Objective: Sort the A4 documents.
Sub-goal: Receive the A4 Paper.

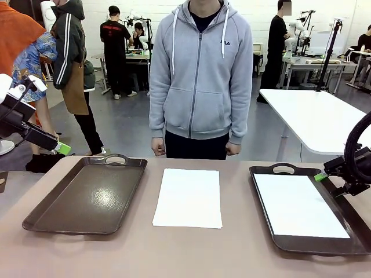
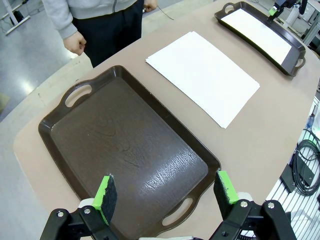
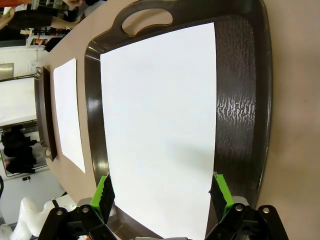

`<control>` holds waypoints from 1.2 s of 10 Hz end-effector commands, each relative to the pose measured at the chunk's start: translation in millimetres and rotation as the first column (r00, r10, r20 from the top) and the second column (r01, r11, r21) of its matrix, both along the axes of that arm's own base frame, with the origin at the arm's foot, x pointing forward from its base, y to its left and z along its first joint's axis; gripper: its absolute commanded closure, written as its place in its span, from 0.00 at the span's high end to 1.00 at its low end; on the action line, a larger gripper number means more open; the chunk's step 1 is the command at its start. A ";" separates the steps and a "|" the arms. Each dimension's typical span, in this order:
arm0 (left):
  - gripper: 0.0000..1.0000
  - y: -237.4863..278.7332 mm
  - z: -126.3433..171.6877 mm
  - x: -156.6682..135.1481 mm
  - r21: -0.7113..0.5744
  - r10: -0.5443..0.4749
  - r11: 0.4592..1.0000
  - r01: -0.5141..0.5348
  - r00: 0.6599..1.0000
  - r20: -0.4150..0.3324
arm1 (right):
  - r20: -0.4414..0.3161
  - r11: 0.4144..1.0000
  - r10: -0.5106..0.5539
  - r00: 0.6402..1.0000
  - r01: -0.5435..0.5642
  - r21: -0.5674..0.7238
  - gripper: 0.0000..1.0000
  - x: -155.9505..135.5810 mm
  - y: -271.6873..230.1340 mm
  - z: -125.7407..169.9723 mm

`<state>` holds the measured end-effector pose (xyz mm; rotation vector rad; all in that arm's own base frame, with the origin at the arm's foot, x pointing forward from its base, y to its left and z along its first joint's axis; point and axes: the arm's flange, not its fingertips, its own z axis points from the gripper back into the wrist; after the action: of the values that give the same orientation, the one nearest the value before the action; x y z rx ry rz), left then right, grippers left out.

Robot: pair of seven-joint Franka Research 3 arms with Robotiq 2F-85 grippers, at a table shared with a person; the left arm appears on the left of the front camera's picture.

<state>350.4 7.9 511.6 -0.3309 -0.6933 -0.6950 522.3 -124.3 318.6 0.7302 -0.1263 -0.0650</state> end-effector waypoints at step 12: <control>1.00 0.4 -0.6 0.0 -0.006 -0.004 1.000 0.004 1.000 -0.002 | 0.551 0.726 0.673 0.493 -0.583 -0.365 1.00 -68.9 103.8 149.6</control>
<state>350.5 7.8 511.6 -0.3309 -0.6930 -0.6951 475.3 -16.3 473.0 0.6229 -0.4660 0.8581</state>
